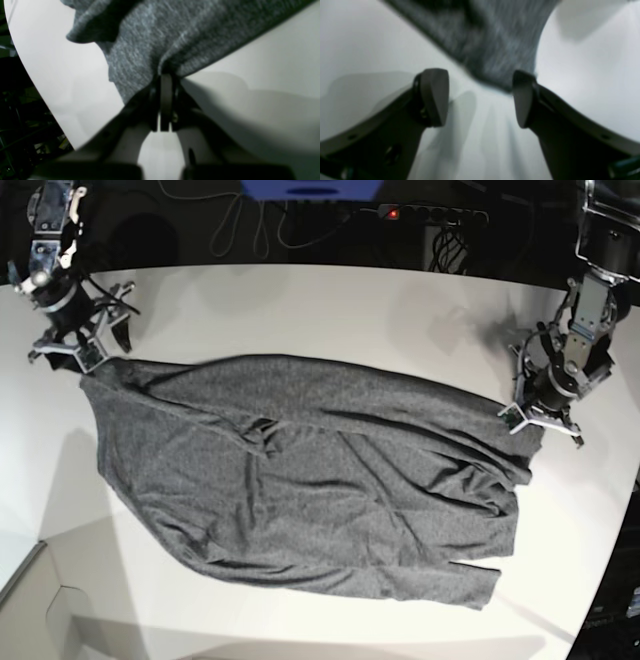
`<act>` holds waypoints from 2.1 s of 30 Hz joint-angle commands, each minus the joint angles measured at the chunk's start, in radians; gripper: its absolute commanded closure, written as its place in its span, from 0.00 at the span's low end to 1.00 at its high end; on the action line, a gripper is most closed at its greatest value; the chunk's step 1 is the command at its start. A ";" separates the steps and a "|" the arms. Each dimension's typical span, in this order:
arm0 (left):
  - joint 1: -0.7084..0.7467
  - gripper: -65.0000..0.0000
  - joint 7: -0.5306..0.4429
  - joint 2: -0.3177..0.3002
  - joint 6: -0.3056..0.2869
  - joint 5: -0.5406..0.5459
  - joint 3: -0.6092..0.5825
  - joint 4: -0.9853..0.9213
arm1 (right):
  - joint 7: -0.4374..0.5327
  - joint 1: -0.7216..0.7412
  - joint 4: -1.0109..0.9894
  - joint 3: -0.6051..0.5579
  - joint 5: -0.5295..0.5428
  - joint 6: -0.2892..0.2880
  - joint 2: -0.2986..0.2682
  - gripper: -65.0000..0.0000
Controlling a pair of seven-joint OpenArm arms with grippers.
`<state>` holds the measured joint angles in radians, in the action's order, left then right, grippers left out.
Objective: Layout the t-shirt on the table in an organized manner, then fold the t-shirt properly
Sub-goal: 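Hold the shirt edge taut with both grippers, spreading it wider, then drag the held edge with both grippers toward the arms' bases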
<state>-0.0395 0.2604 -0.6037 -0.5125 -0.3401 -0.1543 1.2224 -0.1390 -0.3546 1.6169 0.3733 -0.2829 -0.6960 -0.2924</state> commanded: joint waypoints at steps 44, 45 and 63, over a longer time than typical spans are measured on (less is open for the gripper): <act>0.404 1.00 0.052 -0.003 -0.170 -0.015 0.450 0.396 | 0.075 -0.071 0.018 -0.104 0.009 -0.002 -0.115 1.00; 0.432 1.00 0.052 -0.003 -0.170 -0.012 0.471 0.412 | 0.075 -0.074 0.020 -0.104 0.009 -0.002 -0.115 1.00; 0.597 1.00 0.052 0.032 -0.170 -0.017 0.611 0.521 | 0.175 -0.283 0.064 -0.015 0.011 -0.002 -0.066 1.00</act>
<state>0.5568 0.3138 -0.5526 -0.6964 -0.3515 0.4454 1.7332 0.0235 -0.6304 1.6653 0.3470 -0.2810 -0.7033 -0.3462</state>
